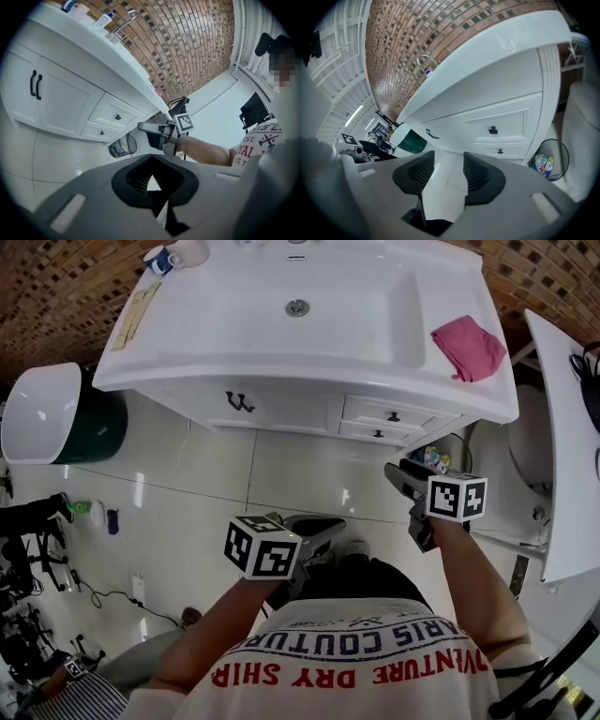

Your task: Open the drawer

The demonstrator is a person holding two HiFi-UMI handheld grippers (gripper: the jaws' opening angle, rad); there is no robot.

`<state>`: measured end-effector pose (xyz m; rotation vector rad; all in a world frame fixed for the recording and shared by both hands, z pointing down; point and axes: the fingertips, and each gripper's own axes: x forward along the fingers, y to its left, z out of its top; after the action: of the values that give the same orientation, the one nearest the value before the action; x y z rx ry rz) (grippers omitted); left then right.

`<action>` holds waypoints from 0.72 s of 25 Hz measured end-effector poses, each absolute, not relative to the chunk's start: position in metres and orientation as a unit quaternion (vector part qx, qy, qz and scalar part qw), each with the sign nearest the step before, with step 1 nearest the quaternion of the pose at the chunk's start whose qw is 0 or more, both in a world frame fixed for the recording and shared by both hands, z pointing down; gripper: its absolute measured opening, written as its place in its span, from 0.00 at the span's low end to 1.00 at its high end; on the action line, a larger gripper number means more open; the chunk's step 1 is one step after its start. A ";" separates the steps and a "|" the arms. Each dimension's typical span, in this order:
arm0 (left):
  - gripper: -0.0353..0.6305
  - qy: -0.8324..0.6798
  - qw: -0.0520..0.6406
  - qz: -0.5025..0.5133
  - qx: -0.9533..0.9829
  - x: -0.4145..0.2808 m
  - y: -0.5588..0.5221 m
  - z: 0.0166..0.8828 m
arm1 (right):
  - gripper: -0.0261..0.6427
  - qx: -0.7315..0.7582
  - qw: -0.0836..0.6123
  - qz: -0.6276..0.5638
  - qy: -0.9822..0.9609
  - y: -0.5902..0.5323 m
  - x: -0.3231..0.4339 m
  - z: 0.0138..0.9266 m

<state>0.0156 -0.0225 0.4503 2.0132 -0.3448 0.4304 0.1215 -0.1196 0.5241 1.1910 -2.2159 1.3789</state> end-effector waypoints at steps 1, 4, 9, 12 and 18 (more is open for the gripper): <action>0.03 -0.145 0.502 0.177 0.834 0.014 -0.025 0.457 | 0.32 0.416 0.138 0.474 -0.764 -0.128 0.123 0.535; 0.03 -0.155 0.506 0.171 0.831 0.008 -0.030 0.482 | 0.32 0.432 0.142 0.474 -0.754 -0.154 0.132 0.568; 0.03 -0.156 0.522 0.169 0.822 0.003 -0.027 0.521 | 0.34 0.505 0.159 0.473 -0.704 -0.192 0.160 0.613; 0.03 -0.156 0.525 0.177 0.818 -0.002 -0.022 0.541 | 0.37 0.543 0.173 0.460 -0.681 -0.207 0.169 0.637; 0.03 -0.181 0.534 0.174 0.807 -0.024 -0.025 0.578 | 0.37 0.564 0.182 0.437 -0.677 -0.234 0.168 0.661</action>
<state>-0.0237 -0.0248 0.5777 1.9244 -0.4311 0.4156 0.1683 -0.2343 0.6613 1.5926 -1.9096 1.2335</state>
